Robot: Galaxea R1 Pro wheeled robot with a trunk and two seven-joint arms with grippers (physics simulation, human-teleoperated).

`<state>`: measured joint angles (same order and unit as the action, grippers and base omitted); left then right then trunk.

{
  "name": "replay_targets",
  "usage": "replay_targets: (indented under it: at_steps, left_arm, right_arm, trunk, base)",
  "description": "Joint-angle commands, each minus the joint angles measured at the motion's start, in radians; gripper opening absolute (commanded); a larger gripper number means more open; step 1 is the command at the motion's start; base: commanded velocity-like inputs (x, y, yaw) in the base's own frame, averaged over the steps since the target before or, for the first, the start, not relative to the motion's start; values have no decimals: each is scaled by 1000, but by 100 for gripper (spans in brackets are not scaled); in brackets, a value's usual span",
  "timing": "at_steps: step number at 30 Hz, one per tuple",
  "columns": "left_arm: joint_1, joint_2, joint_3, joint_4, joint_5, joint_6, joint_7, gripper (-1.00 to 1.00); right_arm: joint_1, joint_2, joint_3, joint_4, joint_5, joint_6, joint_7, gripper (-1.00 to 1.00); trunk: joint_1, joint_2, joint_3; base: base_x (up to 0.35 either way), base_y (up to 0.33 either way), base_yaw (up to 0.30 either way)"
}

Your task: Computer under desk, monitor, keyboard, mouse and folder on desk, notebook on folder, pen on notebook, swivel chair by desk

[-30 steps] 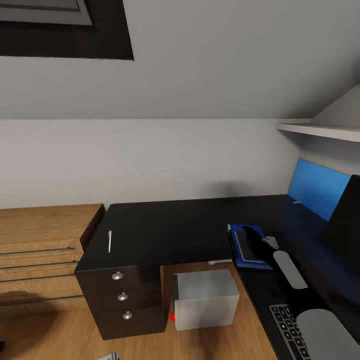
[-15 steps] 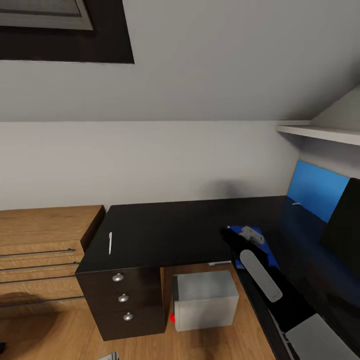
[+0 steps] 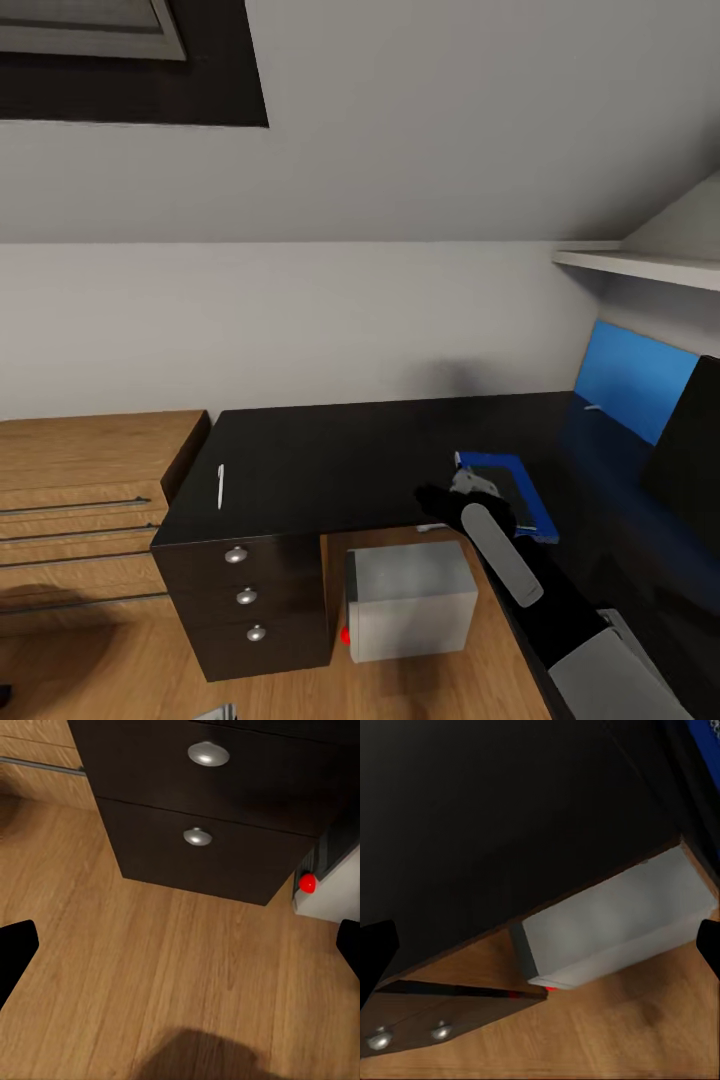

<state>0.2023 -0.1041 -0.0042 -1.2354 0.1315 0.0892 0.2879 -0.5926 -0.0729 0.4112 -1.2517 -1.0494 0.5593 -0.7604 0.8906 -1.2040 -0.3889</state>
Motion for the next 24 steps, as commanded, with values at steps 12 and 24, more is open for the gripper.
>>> replay_targets:
  at_steps: [12,24]
  left_arm:
    - [0,0,0,-2,8,3,4,100]
    - [0,0,1,-2,9,4,4,100]
  right_arm:
    - [-1,11,7,-66,-4,36,0,100]
    - [-1,12,24,-69,9,36,4,100]
  trunk:
    - [0,-1,-1]
    - [0,-1,-2]
  base:
    - [116,96,38]
    - [44,39,73]
